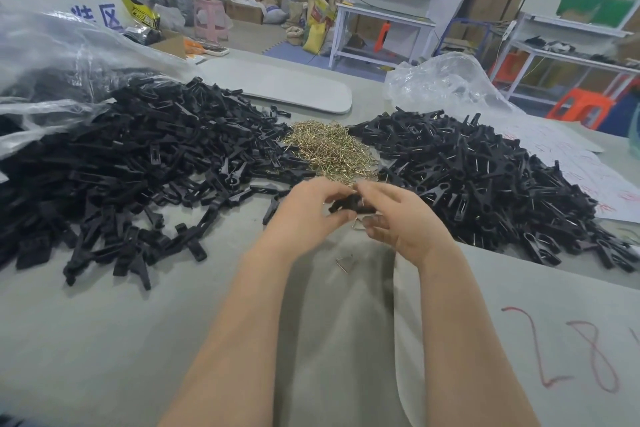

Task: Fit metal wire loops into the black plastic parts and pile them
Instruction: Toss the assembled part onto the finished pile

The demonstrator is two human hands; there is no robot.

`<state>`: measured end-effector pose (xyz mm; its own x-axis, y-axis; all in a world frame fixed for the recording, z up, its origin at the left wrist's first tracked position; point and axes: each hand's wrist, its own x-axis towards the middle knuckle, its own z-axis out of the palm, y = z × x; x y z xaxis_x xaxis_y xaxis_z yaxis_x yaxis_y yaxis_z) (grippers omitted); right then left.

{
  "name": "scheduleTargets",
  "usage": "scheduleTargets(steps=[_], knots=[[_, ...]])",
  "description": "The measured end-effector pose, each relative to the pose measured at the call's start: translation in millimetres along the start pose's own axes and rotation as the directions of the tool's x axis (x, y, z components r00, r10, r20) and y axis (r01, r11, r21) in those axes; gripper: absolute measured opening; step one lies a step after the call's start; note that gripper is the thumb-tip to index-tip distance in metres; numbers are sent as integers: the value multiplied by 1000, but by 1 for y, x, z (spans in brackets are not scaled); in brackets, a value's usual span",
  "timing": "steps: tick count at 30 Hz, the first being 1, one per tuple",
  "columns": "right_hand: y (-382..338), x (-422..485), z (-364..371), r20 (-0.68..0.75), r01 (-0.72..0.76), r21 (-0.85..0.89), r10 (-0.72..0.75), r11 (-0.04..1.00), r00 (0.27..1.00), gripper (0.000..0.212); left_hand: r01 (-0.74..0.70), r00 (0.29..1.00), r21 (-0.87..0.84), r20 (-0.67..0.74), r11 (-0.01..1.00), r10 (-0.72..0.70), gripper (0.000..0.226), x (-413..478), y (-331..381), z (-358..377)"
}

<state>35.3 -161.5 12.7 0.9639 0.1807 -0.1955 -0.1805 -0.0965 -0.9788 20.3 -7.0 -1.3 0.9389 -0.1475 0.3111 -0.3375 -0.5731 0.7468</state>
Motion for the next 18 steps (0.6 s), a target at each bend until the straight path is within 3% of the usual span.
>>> scheduleTargets(steps=[2, 3, 5, 7, 8, 10, 11, 12, 13, 15, 17, 18], knots=[[-5, 5, 3, -138, 120, -195, -149, 973, 979, 20, 50, 998, 41, 22, 998, -51, 40, 1, -2, 3], [-11, 10, 2, -259, 178, -205, -229, 962, 938, 23, 79, 997, 22, -25, 997, -78, 48, 2, -3, 3], [-31, 15, -5, -496, 370, 96, -278, 924, 823, 48, 151, 951, -108, -257, 983, -174, 50, 5, -2, -4], [-45, 20, -16, -552, 506, 446, -218, 738, 805, 84, 172, 781, -353, -520, 920, -346, 32, 7, -4, -13], [-45, 22, -18, -554, 497, 468, -195, 731, 809, 92, 149, 671, -496, -585, 856, -455, 23, 7, -7, -18], [-34, 23, -3, -526, 392, 233, -224, 890, 821, 84, 53, 513, -734, -562, 677, -649, 18, 7, -10, -26], [-26, 25, 12, -470, 324, -7, -289, 946, 834, 69, 32, 474, -788, -529, 614, -704, 19, 6, -12, -28], [-18, 28, 27, -375, 263, -262, -350, 928, 858, 52, 56, 455, -786, -528, 615, -717, 20, 6, -14, -29], [-11, 32, 41, -266, 231, -466, -385, 854, 884, 38, 134, 461, -725, -558, 676, -690, 19, 5, -16, -30], [0, 43, 66, -103, 204, -700, -379, 684, 920, 27, 412, 573, -365, -609, 835, -548, 16, 2, -22, -27], [6, 53, 81, -64, 148, -829, -354, 540, 933, 32, 581, 707, 62, -534, 812, -465, 21, -1, -26, -21], [7, 56, 87, -80, 101, -870, -340, 482, 937, 34, 614, 741, 184, -468, 767, -481, 24, -3, -27, -19]])
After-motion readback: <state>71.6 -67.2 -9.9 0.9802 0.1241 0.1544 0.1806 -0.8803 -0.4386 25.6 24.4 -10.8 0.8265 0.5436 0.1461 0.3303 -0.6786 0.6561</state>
